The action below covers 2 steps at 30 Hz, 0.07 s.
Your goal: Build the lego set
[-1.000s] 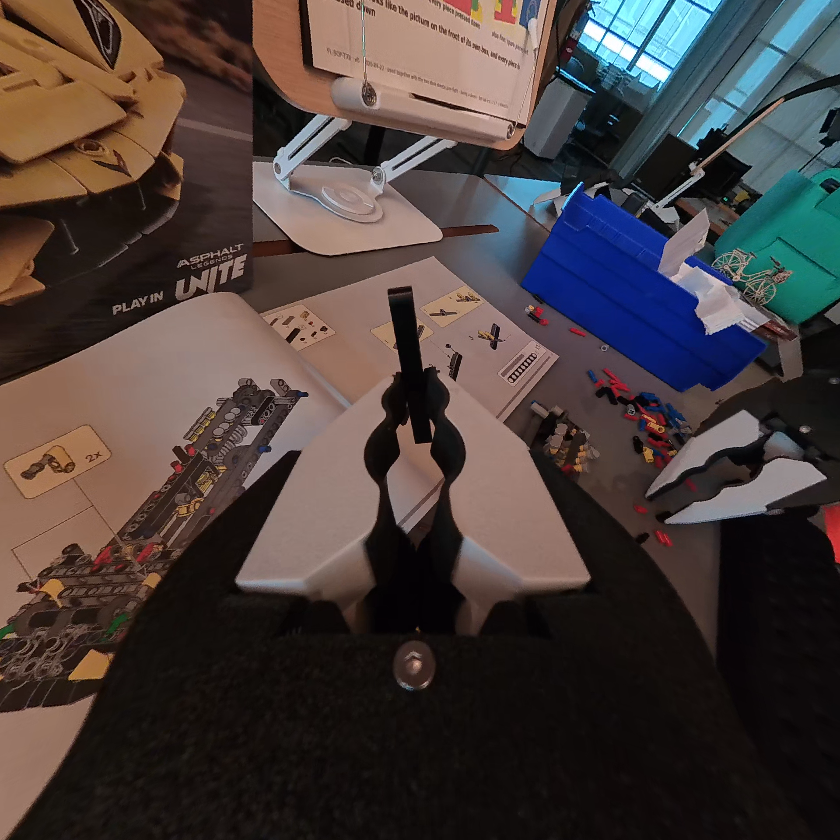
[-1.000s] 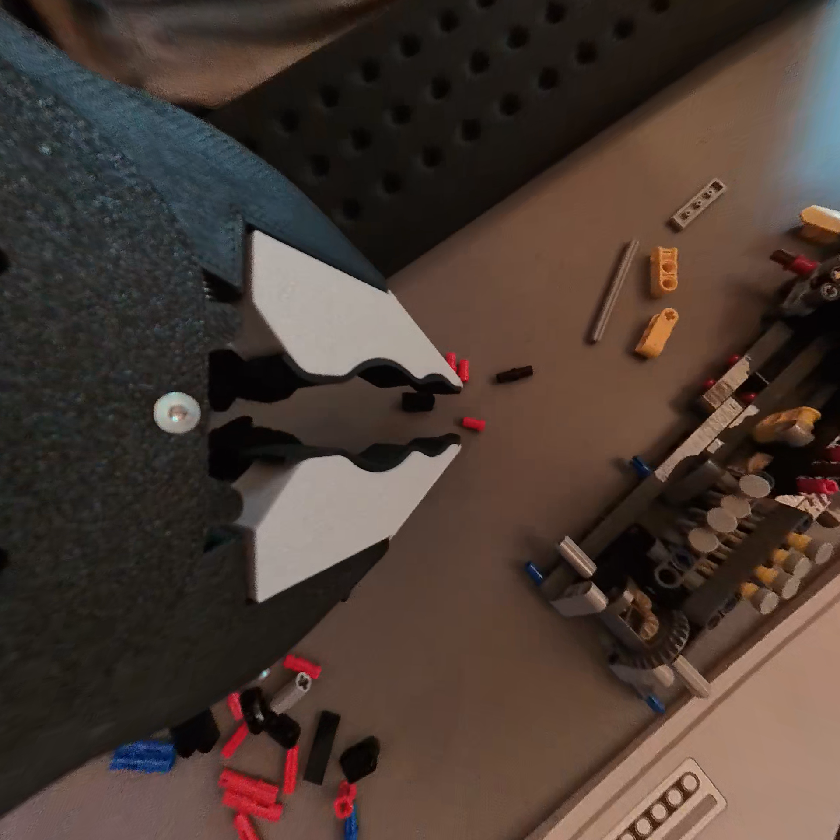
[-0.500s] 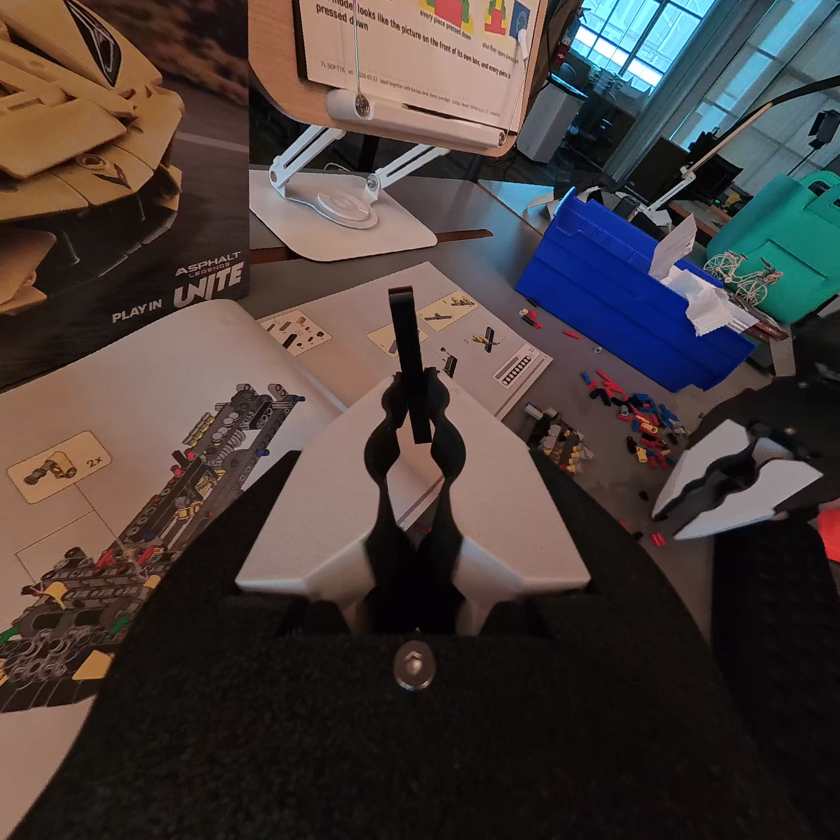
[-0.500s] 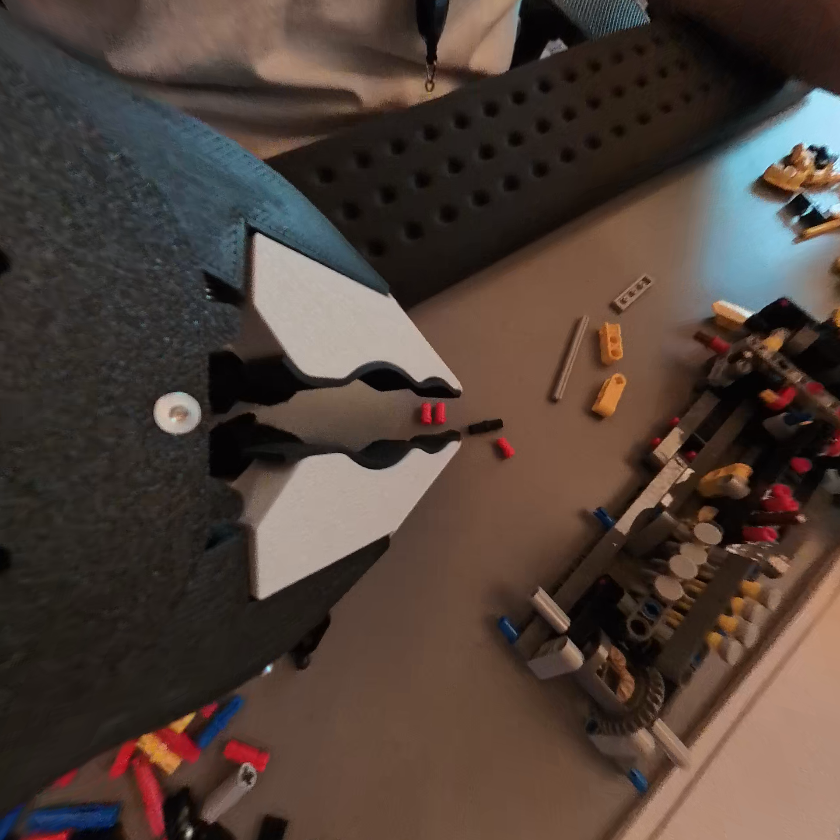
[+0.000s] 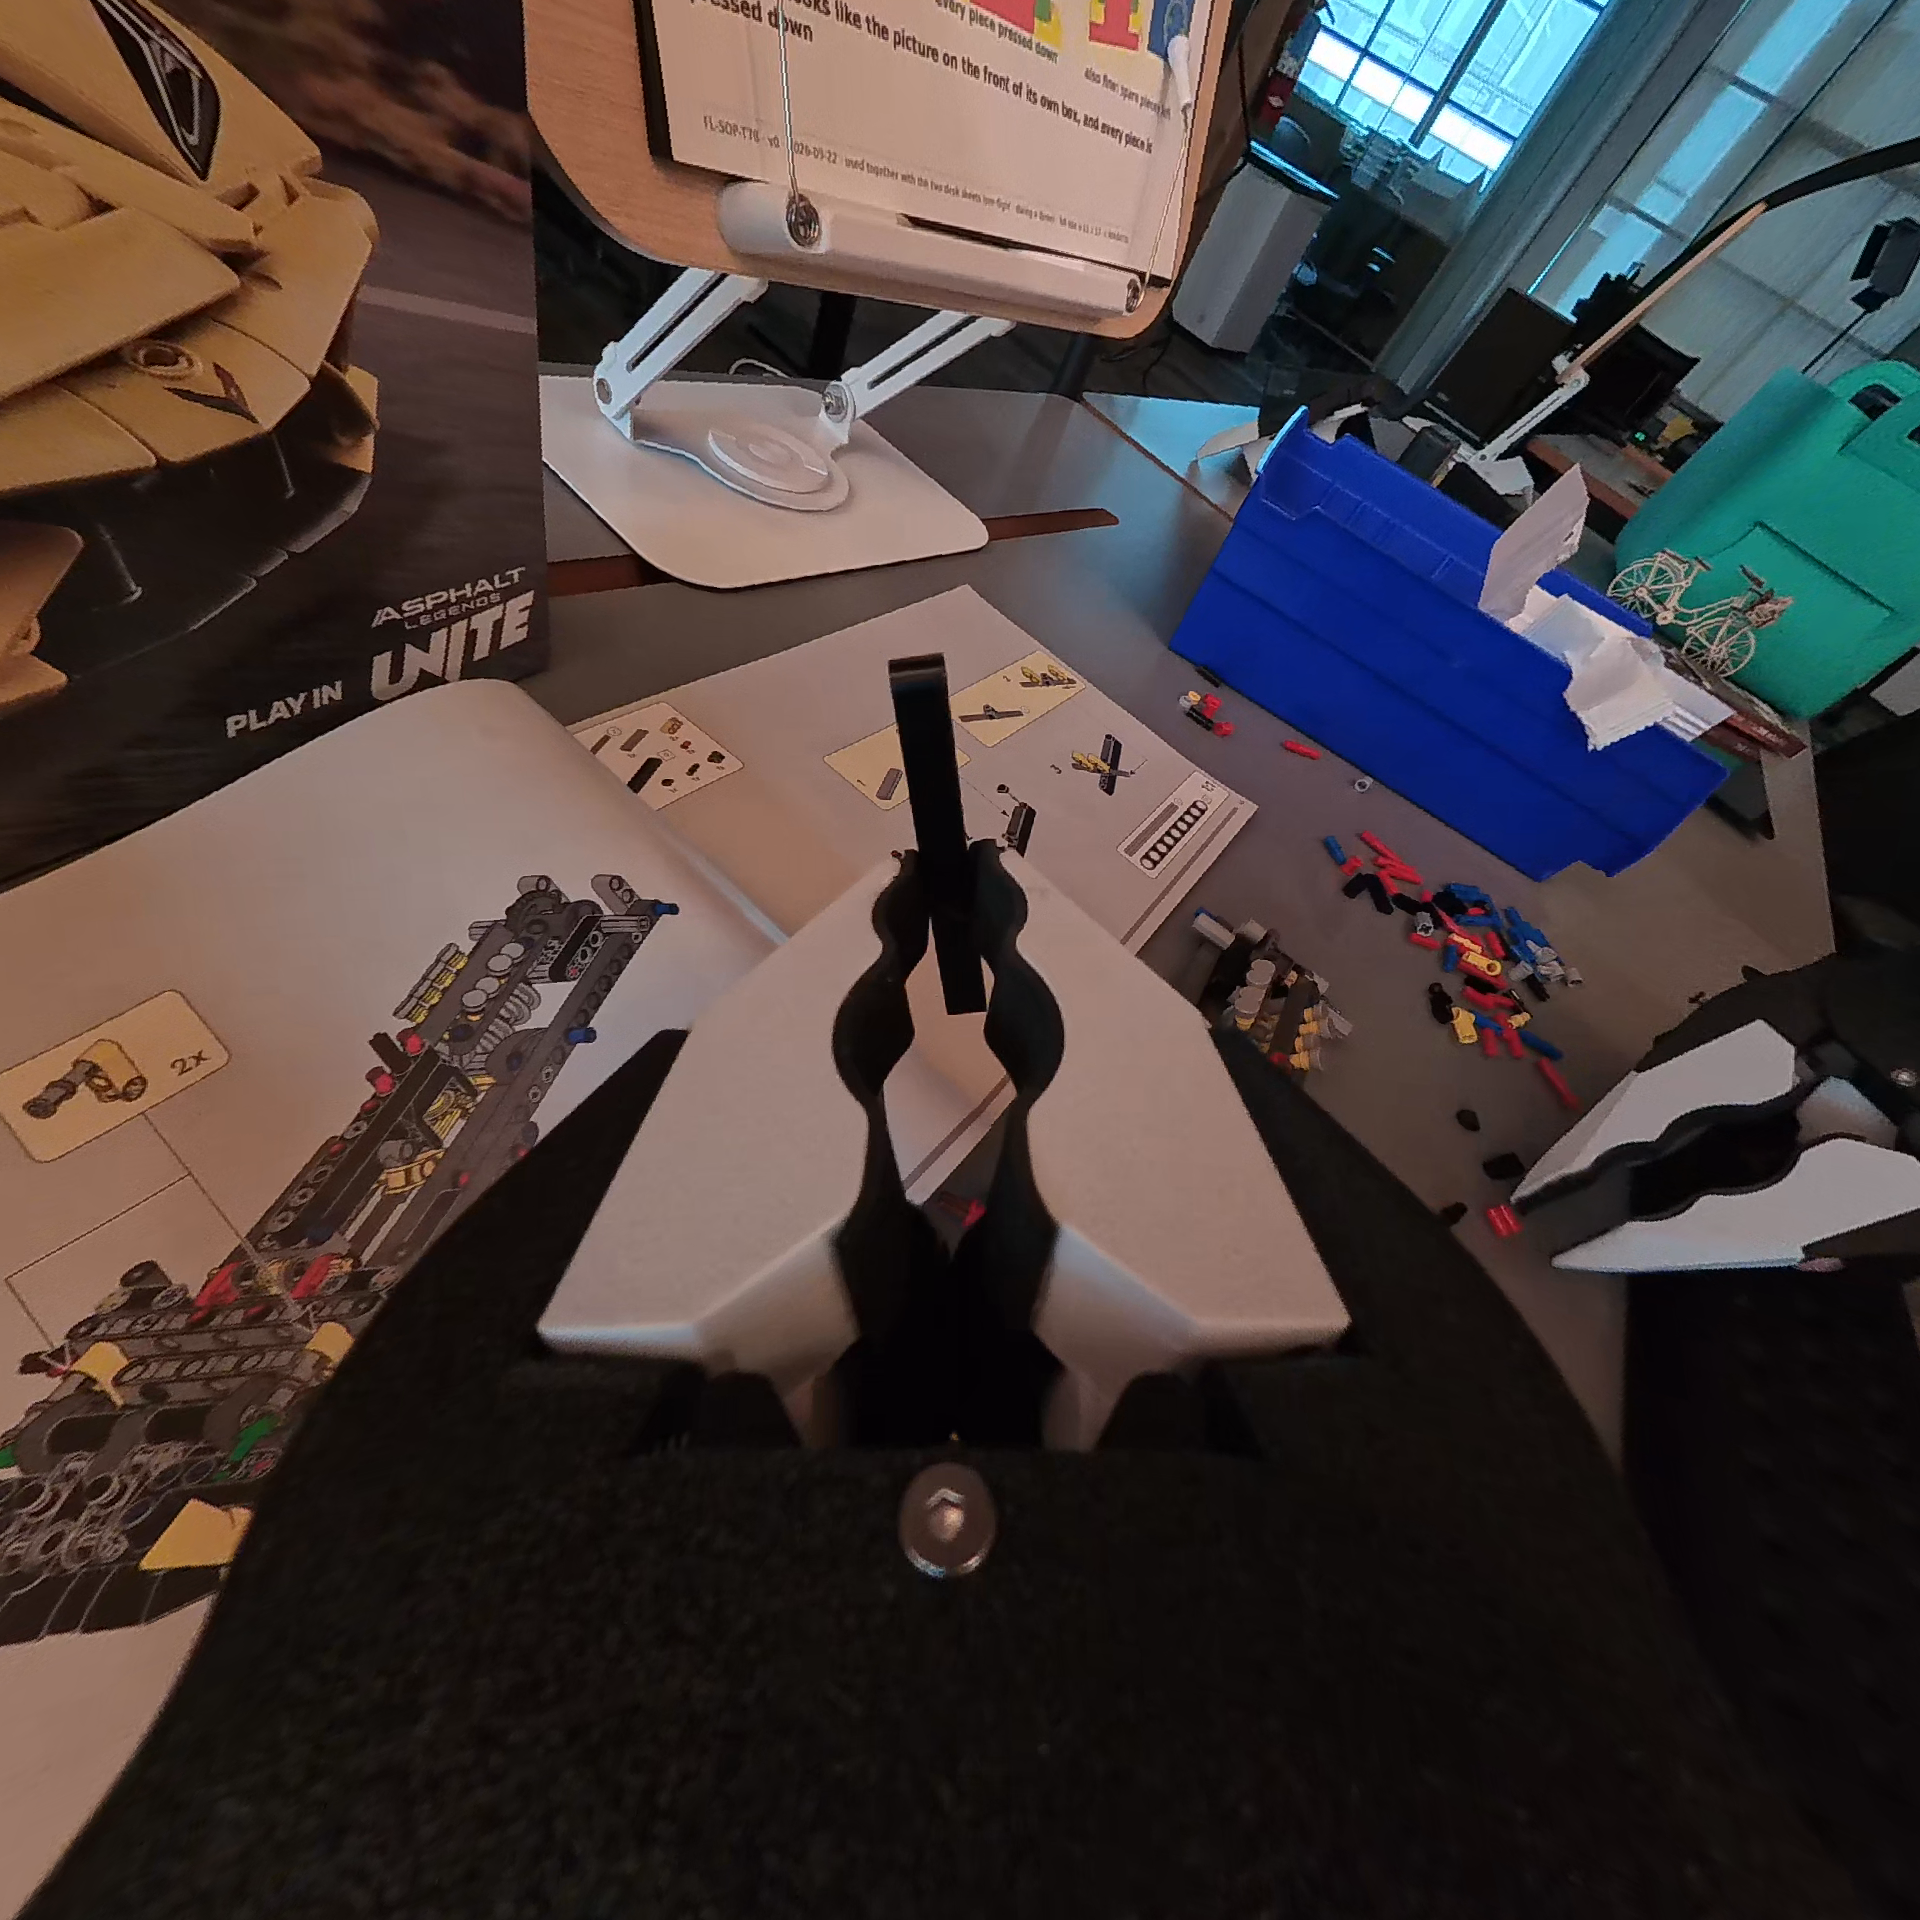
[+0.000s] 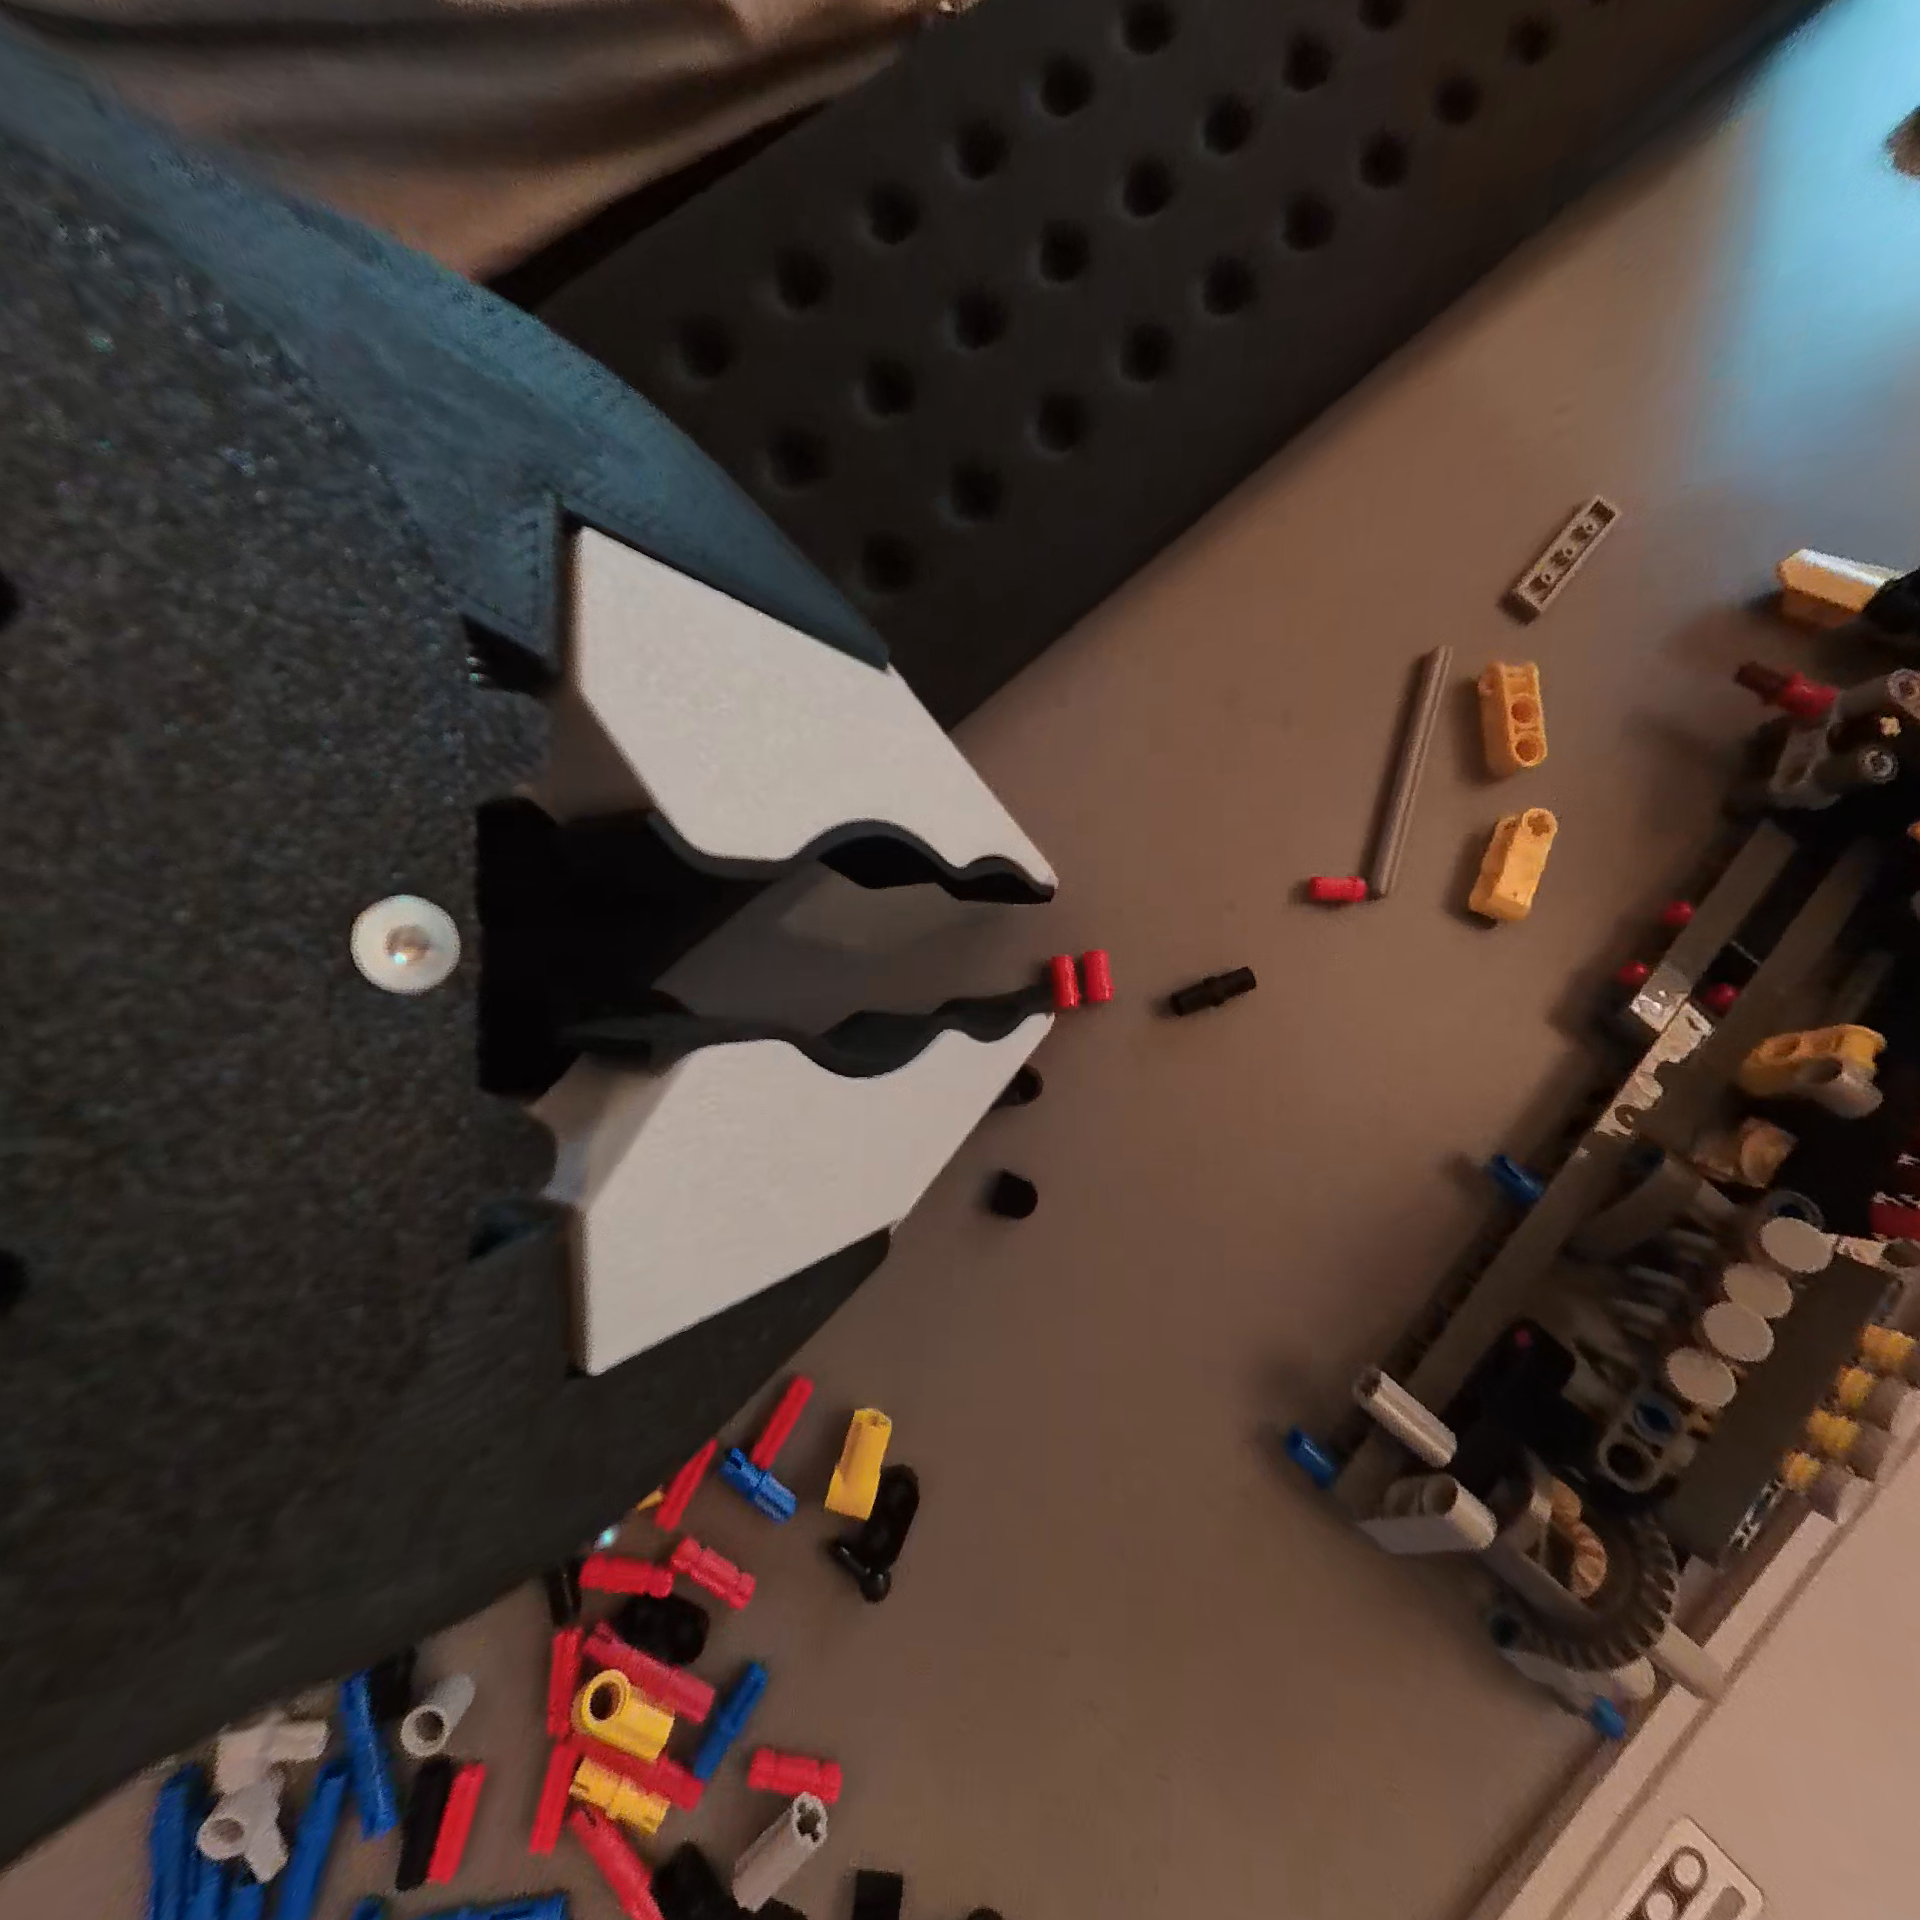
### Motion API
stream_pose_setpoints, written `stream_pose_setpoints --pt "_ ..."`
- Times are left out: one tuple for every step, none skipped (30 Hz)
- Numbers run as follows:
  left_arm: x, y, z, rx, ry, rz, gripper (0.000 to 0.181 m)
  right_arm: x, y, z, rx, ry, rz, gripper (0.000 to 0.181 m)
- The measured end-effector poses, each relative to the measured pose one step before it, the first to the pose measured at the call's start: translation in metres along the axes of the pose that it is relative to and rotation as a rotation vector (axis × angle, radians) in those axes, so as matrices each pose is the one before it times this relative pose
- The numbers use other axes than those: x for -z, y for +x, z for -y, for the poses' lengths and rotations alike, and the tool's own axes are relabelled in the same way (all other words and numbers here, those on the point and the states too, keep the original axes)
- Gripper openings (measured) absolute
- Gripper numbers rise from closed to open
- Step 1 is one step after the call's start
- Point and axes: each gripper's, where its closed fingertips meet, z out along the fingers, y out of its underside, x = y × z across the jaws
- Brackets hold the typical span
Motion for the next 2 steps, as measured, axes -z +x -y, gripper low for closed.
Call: stream_pose_setpoints --pt "-0.00004 0.00003 -0.0001 -0.0008 -0.0007 0.0002 0.006 0.0009 0.00099 0.00063 0.0048 0.0011 -0.0016 0.017" --pt "-0.00009 0.00004 -0.00017 -0.0003 -0.0005 0.0001 0.006 0.00075 0.00176 0.00075 0.0042 0.0003 -0.0027 0.017"
